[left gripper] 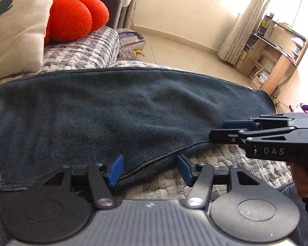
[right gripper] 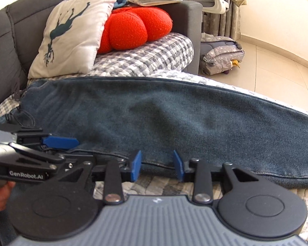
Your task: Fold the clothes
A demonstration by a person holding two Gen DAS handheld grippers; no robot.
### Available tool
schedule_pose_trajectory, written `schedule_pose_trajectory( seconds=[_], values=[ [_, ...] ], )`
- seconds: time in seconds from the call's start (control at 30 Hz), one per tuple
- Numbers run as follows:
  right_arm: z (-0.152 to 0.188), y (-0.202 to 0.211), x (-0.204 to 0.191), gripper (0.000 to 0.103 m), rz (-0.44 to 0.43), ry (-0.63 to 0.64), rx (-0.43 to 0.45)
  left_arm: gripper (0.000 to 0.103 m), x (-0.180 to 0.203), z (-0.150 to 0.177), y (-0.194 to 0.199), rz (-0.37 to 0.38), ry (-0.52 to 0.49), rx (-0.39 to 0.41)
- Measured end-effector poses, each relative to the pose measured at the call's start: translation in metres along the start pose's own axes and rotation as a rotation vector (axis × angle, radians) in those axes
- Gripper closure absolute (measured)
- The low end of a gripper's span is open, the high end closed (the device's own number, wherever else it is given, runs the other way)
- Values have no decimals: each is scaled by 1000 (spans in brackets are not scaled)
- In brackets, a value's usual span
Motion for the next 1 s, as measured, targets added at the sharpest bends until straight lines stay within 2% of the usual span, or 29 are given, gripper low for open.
schedule_pose_trajectory(
  seconds=[0.1, 0.2, 0.43, 0.63, 0.77, 0.93, 1.0],
  values=[
    [-2, 2, -2, 65, 14, 16, -13, 43, 4, -4, 2, -35, -11, -14],
    [-2, 15, -2, 55, 28, 27, -6, 43, 9, -7, 9, -63, -21, -16],
    [6, 50, 2, 50, 55, 33, 32, 39, 21, -11, 25, -79, -14, -9],
    [24, 76, -7, 44, 35, 59, 35, 37, 34, -8, 46, -85, -10, -2],
    [43, 94, -16, 39, 16, 88, 39, 29, 40, 6, 64, -78, 8, -4],
    [66, 110, -17, 35, -7, 78, 30, 29, 45, 29, 71, -43, 15, -38],
    [76, 113, -14, 35, -9, 68, 18, 29, 46, 38, 66, -32, 24, -76]
  ],
)
Point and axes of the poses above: each gripper's, at about its wrist camera, not at the fingertips, and y roughly against the way its jaws point, x to its right, z to its underside, the point moved 5 cm from there along -y, roughly the way its jaws point, and after that the axes turned 15 degrees about -y, right-handed, at the moved point
